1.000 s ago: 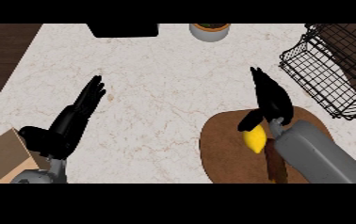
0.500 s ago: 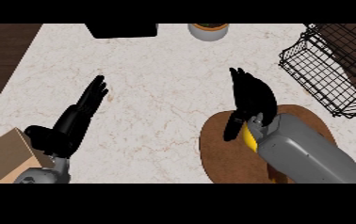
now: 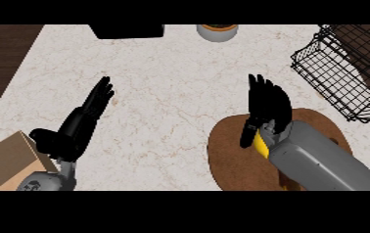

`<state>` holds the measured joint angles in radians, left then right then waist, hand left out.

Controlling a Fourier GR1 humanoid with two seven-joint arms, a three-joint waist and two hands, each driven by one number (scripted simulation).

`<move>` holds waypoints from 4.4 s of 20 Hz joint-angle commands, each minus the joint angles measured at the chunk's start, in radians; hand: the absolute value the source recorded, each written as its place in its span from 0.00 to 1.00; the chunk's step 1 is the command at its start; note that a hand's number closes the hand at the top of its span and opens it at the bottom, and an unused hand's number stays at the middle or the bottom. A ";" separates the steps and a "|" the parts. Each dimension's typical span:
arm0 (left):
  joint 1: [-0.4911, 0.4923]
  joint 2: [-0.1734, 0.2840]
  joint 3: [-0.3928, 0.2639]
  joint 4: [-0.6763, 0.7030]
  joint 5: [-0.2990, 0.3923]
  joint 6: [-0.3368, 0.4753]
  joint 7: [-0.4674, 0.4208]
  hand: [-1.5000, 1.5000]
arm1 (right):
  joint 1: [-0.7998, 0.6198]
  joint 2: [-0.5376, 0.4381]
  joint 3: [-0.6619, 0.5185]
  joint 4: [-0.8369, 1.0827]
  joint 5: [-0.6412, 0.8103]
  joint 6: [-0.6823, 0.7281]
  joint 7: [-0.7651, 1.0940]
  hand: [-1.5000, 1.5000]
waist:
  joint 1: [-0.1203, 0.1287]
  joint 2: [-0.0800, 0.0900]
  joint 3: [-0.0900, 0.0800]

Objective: Pick the lemon from the cutting board and place it in the tiered basket

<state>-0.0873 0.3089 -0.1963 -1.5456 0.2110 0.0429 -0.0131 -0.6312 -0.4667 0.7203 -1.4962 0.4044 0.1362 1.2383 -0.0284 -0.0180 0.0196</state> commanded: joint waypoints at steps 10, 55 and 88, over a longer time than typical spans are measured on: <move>0.024 -0.036 -0.041 0.050 -0.020 0.017 -0.006 0.50 | 0.173 0.027 -0.012 -0.047 0.088 0.007 0.230 0.00 | 0.007 0.011 -0.021; 0.010 -0.051 0.062 0.132 -0.015 0.008 -0.027 0.50 | 0.681 -0.214 -0.662 -0.009 0.316 -0.252 -0.267 1.00 | -0.109 -0.001 -0.015; -0.070 -0.121 -0.013 0.179 -0.088 -0.058 -0.067 0.50 | 0.132 -0.576 -1.054 0.289 -0.148 -0.175 -0.483 1.00 | 0.088 0.032 -0.020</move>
<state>-0.2105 0.1958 -0.1893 -1.4157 0.1540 -0.0160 -0.0545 -0.3631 -1.0346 -0.4148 -1.3501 0.2300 -0.0446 0.7780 0.0470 0.0009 0.0118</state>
